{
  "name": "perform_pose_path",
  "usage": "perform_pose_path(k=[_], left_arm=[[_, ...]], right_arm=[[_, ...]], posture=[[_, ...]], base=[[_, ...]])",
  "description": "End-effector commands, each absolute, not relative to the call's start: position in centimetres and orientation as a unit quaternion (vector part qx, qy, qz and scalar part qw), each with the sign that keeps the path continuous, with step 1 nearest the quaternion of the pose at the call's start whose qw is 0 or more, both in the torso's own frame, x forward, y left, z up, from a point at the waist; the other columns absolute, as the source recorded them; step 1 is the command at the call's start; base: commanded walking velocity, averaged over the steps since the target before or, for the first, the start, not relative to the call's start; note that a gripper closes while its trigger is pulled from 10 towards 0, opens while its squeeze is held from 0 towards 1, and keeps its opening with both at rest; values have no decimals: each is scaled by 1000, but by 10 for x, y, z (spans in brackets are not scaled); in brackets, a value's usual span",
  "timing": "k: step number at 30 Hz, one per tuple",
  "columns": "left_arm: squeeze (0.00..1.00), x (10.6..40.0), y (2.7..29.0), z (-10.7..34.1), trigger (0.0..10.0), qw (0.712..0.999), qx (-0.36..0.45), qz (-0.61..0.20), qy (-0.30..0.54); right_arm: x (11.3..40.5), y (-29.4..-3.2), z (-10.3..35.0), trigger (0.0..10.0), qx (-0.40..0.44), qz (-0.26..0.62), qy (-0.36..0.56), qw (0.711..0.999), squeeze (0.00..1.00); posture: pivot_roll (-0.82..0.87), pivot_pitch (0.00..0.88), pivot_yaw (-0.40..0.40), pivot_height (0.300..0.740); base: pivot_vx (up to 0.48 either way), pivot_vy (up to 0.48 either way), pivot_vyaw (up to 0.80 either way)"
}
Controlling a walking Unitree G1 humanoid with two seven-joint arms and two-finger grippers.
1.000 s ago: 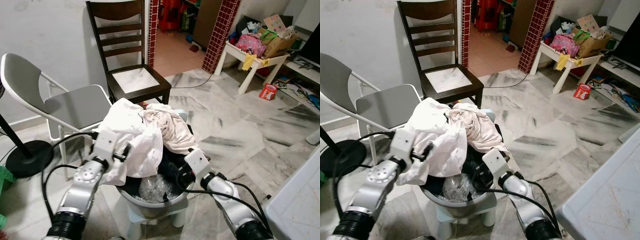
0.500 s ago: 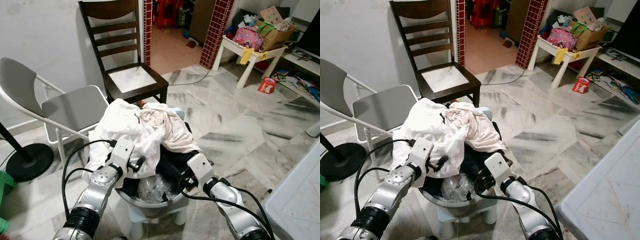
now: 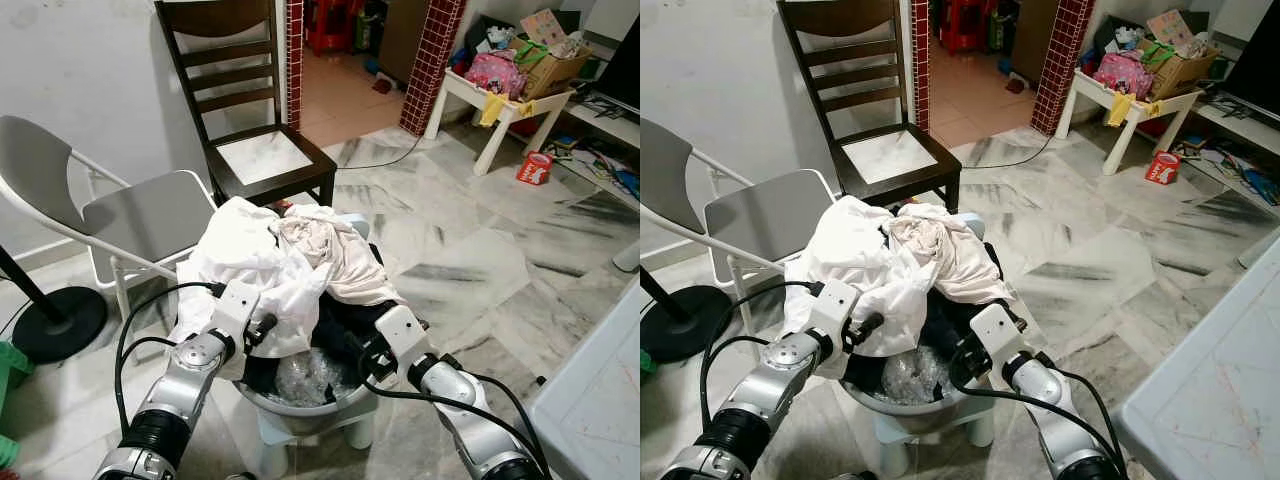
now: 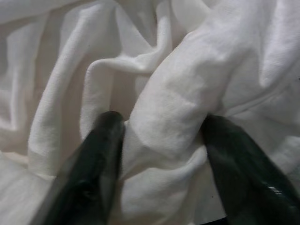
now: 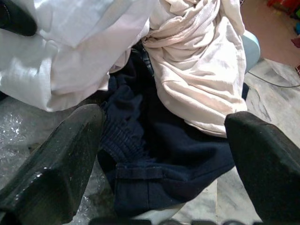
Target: Hang hanger
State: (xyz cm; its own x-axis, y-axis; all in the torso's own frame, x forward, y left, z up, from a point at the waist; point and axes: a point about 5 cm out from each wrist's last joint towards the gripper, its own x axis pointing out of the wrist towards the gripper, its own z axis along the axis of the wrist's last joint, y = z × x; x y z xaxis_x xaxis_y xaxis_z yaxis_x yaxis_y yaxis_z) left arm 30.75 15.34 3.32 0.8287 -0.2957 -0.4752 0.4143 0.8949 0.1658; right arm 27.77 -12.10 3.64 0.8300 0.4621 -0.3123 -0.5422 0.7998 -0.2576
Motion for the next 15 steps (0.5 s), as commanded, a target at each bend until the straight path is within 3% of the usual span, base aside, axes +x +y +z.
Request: perform_pose_path(k=[1, 15], left_arm=[[0, 304, 157, 28, 0, 943, 136, -190, 236], [0, 306, 160, 29, 0, 944, 136, -191, 234]], right_arm=[[279, -121, 39, 10000, -174, 265, 117, 941, 0], [282, -119, 40, 10000, -174, 263, 117, 942, 0]], posture=[[-38, 84, -21, 740], [-31, 77, -20, 740]], base=[[0, 0, 0], [0, 0, 0]])
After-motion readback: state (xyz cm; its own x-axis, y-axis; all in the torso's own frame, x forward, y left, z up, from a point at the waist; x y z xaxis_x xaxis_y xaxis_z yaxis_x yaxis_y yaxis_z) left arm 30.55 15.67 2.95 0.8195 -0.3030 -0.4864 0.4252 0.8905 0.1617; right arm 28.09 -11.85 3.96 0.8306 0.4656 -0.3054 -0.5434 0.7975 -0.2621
